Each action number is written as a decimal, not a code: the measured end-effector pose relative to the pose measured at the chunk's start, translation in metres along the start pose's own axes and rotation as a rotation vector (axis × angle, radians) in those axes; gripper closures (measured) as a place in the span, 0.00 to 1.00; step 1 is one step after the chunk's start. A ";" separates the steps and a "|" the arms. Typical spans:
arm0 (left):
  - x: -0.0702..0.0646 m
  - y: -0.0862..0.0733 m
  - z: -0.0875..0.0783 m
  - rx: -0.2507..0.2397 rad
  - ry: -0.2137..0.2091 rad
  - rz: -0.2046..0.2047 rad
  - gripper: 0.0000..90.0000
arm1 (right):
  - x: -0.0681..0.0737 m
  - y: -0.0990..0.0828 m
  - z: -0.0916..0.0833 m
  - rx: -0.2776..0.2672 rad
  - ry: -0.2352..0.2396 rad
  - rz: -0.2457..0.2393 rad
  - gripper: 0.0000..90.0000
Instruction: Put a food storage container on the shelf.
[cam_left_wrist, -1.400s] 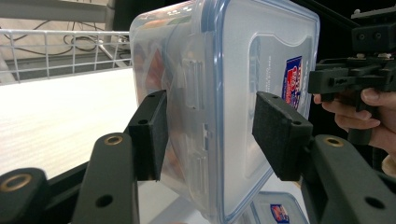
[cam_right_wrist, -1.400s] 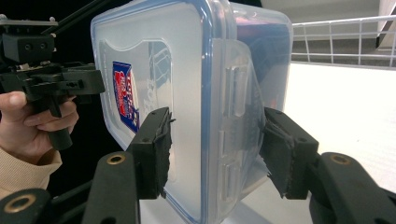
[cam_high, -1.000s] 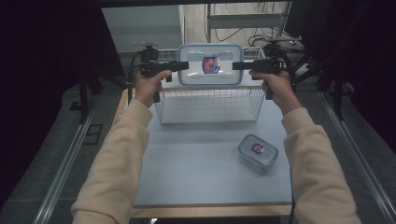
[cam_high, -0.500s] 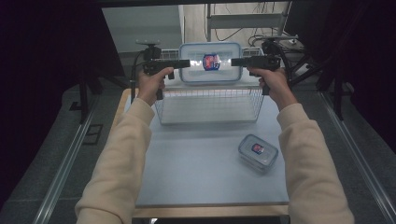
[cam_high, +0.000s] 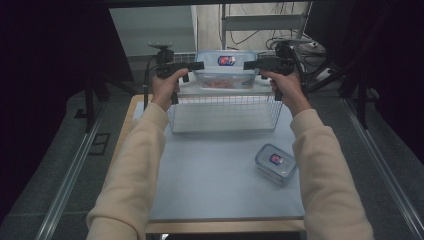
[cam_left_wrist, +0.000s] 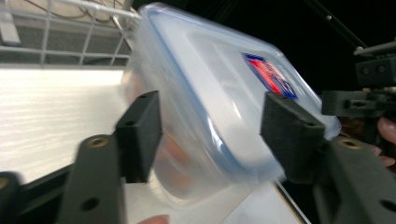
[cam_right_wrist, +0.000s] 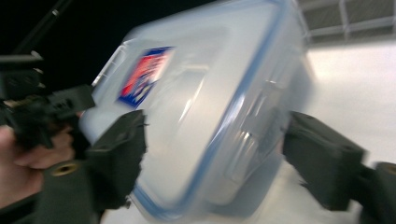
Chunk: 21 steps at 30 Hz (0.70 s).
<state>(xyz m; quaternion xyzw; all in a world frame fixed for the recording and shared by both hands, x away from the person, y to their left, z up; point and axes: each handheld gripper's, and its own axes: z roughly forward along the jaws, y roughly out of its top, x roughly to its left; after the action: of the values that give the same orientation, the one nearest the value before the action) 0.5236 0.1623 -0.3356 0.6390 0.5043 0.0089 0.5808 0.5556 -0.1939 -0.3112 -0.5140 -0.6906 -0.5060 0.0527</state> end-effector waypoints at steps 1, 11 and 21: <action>-0.001 -0.001 0.000 -0.009 0.000 0.007 0.42 | 0.001 -0.001 0.001 0.009 -0.017 -0.009 0.22; -0.006 -0.005 -0.010 -0.005 0.005 0.029 0.37 | 0.007 -0.004 0.001 -0.024 -0.093 -0.013 0.15; -0.009 -0.011 -0.025 -0.013 0.001 0.066 0.37 | 0.011 -0.006 -0.013 -0.075 -0.108 -0.026 0.11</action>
<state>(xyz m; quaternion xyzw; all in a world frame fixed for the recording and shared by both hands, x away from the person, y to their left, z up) 0.4972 0.1723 -0.3303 0.6516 0.4831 0.0318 0.5840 0.5402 -0.1962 -0.3021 -0.5331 -0.6797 -0.5037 -0.0107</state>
